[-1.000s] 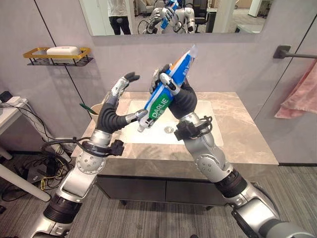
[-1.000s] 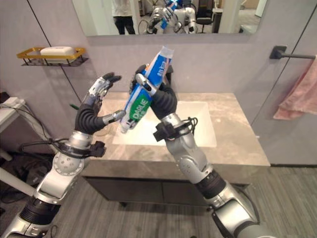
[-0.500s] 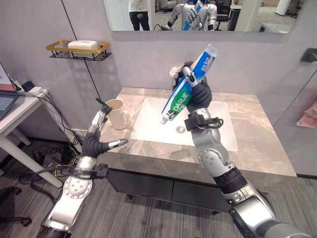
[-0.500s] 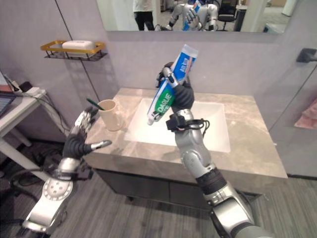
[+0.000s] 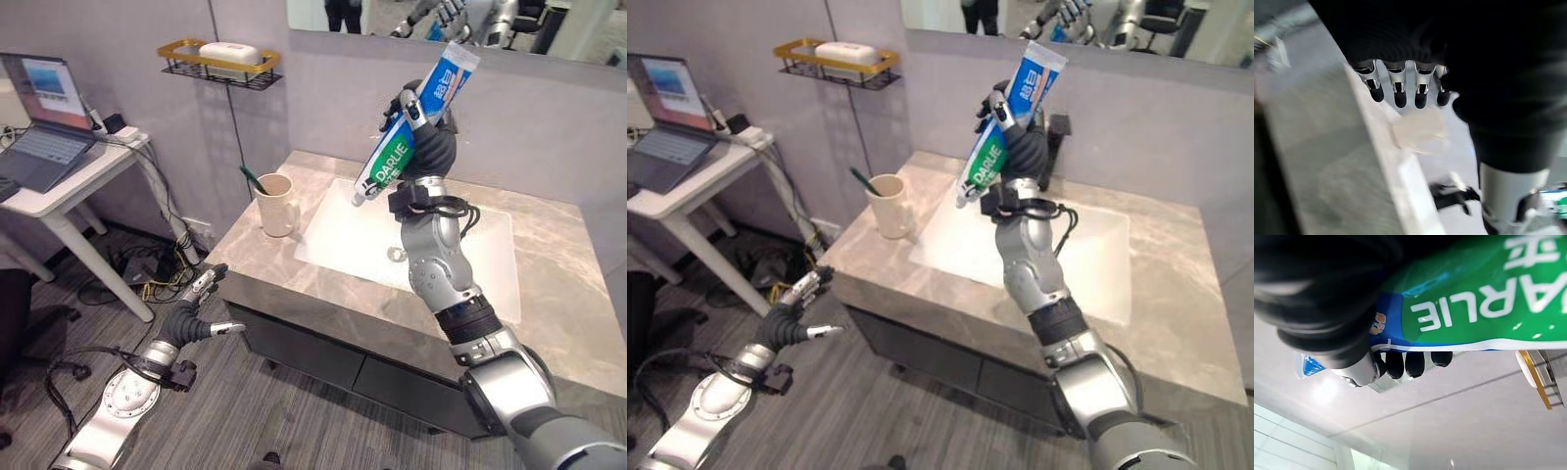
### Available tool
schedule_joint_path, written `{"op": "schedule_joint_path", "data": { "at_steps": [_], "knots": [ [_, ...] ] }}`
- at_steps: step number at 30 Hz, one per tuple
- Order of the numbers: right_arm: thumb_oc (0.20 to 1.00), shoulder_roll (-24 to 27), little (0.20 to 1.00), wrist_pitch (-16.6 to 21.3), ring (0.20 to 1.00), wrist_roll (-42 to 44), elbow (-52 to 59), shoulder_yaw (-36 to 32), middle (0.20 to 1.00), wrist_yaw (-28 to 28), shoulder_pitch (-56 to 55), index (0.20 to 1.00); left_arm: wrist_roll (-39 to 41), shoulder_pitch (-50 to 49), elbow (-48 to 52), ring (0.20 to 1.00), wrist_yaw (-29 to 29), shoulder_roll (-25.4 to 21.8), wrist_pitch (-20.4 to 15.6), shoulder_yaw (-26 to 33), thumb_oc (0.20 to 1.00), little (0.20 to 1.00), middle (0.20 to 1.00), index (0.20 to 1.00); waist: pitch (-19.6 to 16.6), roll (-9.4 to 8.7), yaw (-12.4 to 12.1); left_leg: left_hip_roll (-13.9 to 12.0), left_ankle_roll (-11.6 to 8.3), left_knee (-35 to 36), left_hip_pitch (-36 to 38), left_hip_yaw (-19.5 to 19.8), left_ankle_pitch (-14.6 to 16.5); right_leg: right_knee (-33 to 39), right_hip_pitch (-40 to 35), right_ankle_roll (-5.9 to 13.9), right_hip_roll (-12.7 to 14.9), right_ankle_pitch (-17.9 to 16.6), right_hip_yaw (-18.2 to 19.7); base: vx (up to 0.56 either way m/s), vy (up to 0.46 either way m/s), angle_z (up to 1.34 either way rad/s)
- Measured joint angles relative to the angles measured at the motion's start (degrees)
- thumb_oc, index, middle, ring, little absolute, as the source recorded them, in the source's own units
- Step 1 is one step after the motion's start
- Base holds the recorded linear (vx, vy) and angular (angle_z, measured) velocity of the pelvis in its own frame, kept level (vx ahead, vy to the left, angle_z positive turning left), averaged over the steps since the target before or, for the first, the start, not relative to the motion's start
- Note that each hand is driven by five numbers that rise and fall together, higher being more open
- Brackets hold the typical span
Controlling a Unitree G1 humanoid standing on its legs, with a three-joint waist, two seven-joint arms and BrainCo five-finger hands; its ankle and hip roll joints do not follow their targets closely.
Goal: Put brush and paste in cup on sink, flatten towel.
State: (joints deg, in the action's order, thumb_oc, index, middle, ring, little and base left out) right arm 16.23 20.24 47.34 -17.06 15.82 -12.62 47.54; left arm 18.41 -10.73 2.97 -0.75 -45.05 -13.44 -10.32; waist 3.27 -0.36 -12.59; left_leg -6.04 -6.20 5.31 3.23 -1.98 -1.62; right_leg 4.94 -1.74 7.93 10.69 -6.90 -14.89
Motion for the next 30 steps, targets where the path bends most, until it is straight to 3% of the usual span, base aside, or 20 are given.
{"op": "schedule_joint_path", "data": {
  "at_steps": [9, 17, 24, 30],
  "knots": [
    [0.200, 1.8, 0.200, -0.3, 0.200, -5.5, -7.7, -0.4, 0.200, -3.6, 9.2, 0.200, -0.3, -0.1, -2.5, 1.000, 0.0, 0.4, 1.3, 0.1, 1.000, 1.000, 1.000, 1.000, 2.5, -1.66, -3.8, 0.5, -0.11, 0.0, -1.8, 4.2, -0.8, 0.0, -0.7, 0.17, 0.5, 0.8, -4.1, 0.01, 0.009, 0.24],
    [0.200, 2.4, 0.200, -0.4, 0.200, -6.6, -8.3, -0.4, 0.200, -3.9, 9.8, 0.200, 1.7, 0.5, -6.1, 1.000, 1.2, 0.6, 1.5, -1.6, 1.000, 1.000, 1.000, 1.000, 3.1, -2.51, -4.7, 1.6, 0.11, -0.1, -3.6, 7.7, -1.0, 0.0, -1.3, 0.61, 1.3, 1.7, -7.8, 0.03, 0.018, 0.23],
    [0.200, 1.9, 0.200, -0.9, 0.200, -10.0, -8.3, 0.2, 0.200, -5.0, 10.5, 0.200, 1.6, 2.5, -6.9, 1.000, 1.3, 0.5, 1.8, -2.3, 1.000, 1.000, 1.000, 1.000, 3.6, -2.97, -5.6, 2.1, 0.11, -0.1, -5.1, 9.2, -1.0, 0.0, -1.1, 1.20, 1.9, 2.4, -8.0, 0.04, 0.028, 0.16],
    [0.200, 2.8, 0.200, -1.5, 0.200, -11.2, -11.0, 0.2, 0.200, -6.3, 14.7, 0.200, 1.5, 2.4, -7.0, 1.000, 1.1, 0.5, 1.7, -2.2, 1.000, 1.000, 1.000, 1.000, 4.5, -4.54, -5.7, 2.8, 0.10, -0.1, -5.5, 9.5, -1.0, 0.0, -0.8, 1.42, 2.6, 2.6, -8.3, 0.05, 0.021, 0.03]
  ]
}}
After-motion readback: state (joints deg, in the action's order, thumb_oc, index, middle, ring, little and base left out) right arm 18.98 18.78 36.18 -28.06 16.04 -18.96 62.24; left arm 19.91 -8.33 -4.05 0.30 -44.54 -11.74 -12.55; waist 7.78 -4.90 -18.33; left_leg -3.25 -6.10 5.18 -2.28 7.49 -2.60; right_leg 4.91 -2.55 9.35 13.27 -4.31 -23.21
